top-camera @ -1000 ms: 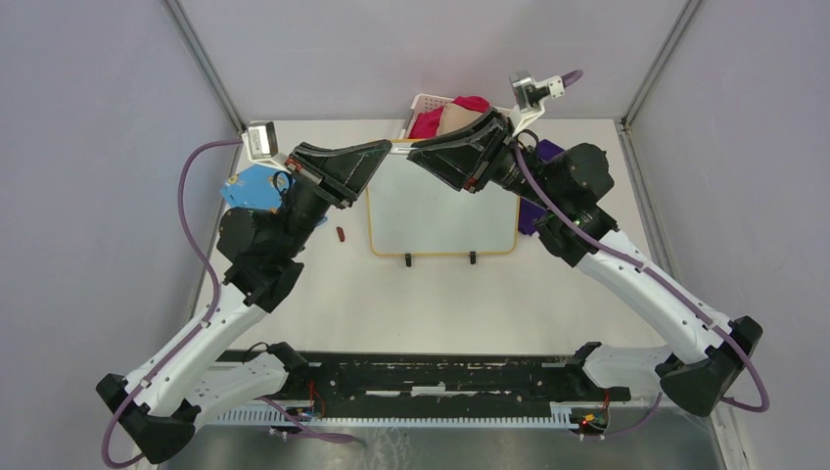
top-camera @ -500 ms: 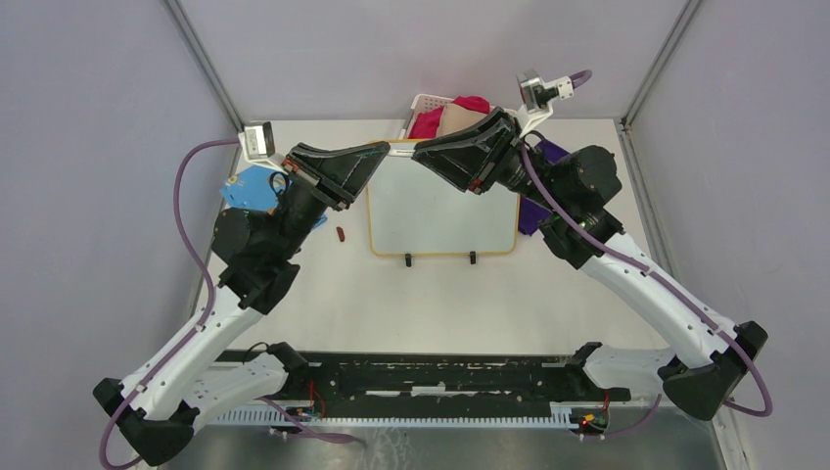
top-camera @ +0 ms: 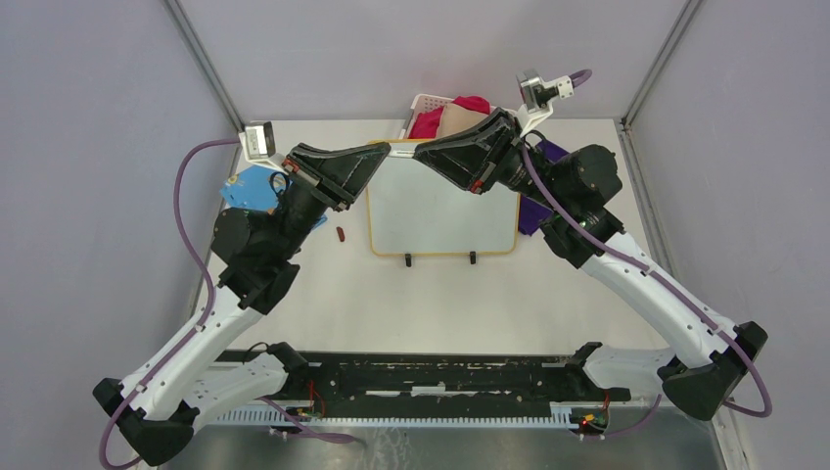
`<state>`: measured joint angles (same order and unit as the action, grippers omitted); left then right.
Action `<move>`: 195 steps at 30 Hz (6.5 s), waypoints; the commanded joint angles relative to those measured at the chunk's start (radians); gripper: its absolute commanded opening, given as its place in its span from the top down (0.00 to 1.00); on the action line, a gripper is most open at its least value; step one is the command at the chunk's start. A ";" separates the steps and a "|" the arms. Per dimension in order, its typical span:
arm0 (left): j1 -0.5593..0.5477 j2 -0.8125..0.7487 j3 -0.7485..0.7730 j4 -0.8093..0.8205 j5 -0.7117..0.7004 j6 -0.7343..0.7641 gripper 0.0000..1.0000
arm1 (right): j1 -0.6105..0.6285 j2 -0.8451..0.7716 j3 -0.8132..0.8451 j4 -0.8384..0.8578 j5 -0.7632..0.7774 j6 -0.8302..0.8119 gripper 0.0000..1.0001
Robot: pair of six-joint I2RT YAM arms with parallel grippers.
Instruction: Write a sentence on the whiteboard
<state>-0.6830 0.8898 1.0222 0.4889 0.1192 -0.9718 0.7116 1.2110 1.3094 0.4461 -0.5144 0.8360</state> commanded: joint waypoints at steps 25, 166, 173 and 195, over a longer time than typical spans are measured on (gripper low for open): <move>-0.001 -0.233 0.037 -0.449 -0.184 0.417 0.15 | 0.032 -0.237 0.013 -0.482 0.582 -0.636 1.00; 0.582 0.859 -0.342 0.329 0.878 0.557 0.30 | 0.362 -0.457 -0.659 -0.204 1.019 -0.969 1.00; 0.582 0.890 -0.352 0.439 0.900 0.487 0.38 | 0.362 -0.443 -0.654 -0.204 1.015 -0.959 1.00; 0.583 0.939 -0.370 0.556 0.901 0.431 0.62 | 0.362 -0.420 -0.650 -0.207 1.004 -0.948 1.00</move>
<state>-0.1020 1.8191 0.6533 0.9733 1.0050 -0.5159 1.0760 0.7887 0.6094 0.2146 0.4969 -0.1272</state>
